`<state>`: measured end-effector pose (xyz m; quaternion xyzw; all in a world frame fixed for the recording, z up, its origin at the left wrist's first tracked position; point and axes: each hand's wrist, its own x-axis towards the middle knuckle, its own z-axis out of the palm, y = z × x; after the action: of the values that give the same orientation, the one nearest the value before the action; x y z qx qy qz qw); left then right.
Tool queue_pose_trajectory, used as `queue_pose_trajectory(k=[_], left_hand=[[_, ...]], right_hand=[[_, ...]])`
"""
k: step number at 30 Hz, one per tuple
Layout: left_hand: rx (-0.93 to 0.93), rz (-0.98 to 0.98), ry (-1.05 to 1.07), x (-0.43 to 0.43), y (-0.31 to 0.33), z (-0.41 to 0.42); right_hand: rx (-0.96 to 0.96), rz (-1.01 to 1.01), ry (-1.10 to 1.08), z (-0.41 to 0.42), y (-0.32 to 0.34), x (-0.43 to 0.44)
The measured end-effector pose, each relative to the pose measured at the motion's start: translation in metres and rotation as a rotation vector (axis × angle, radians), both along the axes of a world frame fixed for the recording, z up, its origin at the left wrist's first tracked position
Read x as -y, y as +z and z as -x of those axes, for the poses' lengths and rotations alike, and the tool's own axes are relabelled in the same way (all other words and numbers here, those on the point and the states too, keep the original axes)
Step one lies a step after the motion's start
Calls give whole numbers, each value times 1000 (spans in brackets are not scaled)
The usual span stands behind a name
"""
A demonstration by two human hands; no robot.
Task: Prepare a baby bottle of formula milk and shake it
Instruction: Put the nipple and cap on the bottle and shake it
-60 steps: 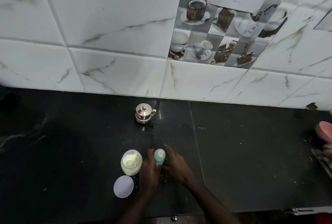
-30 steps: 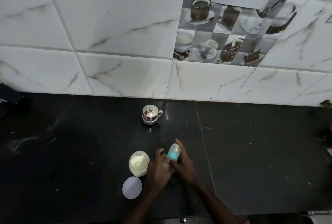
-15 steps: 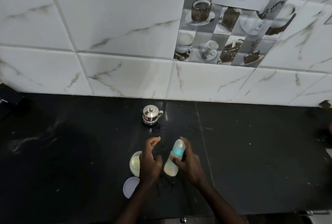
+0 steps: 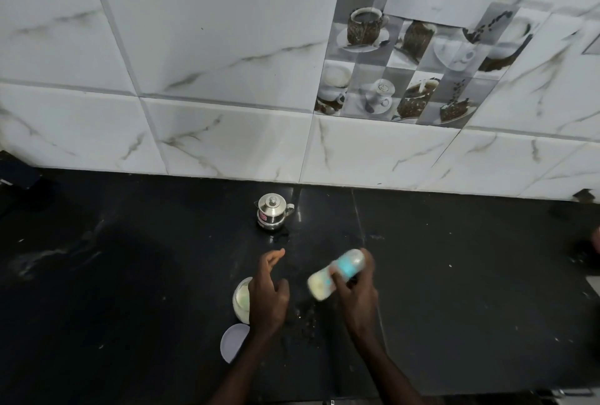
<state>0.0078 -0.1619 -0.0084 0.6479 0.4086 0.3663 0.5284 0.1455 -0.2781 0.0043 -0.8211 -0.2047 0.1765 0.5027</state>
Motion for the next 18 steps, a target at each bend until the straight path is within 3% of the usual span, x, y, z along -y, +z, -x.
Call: queue_pose_trajectory(k=[1,4,7,10,14,17,18], left_hand=[[8,11,18,-2,2,0],[-6,37,37,-3,1,5],[-8,9,49,-4,1,6],[-25,13,73,-2,1,8],[-28,-12,85,-6,1,7],[-36,-1,96,-4,0,8],[-43,-14,89,-5,0,8]], right_hand=[[-17,-2,-30,-3,0,1],[-47,106,194,5,-6,4],[-48,-3,-55,5,-8,6],[-106,65,92,13,-3,3],[-67,-47,-117,7,3,2],[-106,55,92,16,6,2],[-81,37,52,18,6,3]])
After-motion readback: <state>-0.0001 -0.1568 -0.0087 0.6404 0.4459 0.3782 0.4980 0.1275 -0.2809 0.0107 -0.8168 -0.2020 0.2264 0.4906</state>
